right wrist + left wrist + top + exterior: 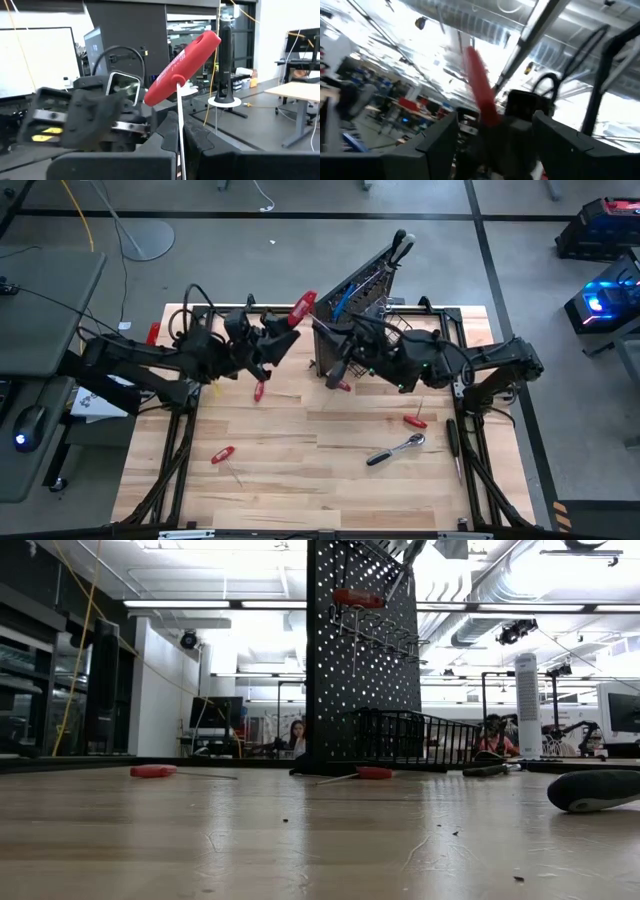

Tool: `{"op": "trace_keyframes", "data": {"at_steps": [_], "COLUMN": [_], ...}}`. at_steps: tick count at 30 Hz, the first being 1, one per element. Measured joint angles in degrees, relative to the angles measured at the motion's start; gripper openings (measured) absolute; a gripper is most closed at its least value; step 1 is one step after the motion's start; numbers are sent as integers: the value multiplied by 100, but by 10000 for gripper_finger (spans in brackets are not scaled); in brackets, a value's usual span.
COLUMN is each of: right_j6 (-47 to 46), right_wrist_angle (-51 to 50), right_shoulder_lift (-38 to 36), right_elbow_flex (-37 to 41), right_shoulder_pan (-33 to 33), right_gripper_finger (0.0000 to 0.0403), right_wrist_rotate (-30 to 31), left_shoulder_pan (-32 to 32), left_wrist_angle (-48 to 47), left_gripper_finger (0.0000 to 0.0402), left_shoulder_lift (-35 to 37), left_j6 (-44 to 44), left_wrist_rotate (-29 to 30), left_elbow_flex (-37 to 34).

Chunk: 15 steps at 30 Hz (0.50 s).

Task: Hang tools onto peg board
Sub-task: Hang the red allen wrench on the peg board

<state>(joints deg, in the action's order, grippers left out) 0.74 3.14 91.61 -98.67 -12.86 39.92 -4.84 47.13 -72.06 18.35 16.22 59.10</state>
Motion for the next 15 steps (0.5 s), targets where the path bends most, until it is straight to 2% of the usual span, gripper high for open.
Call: {"op": "trace_keyframes", "data": {"at_steps": [6,15], "right_j6": [189,171], "right_wrist_angle": [184,191], "right_shoulder_lift": [0,0], "right_elbow_flex": [2,2], "right_shoulder_pan": [0,27], "right_gripper_finger": [0,0], "right_wrist_rotate": [-2,-126], "left_shoulder_pan": [268,306], "left_wrist_angle": [344,367], "left_gripper_finger": [234,234], "left_shoulder_lift": [8,-1], "left_j6": [266,356], "left_wrist_rotate": [-18,-241], "left_elbow_flex": [-1,-1]}}
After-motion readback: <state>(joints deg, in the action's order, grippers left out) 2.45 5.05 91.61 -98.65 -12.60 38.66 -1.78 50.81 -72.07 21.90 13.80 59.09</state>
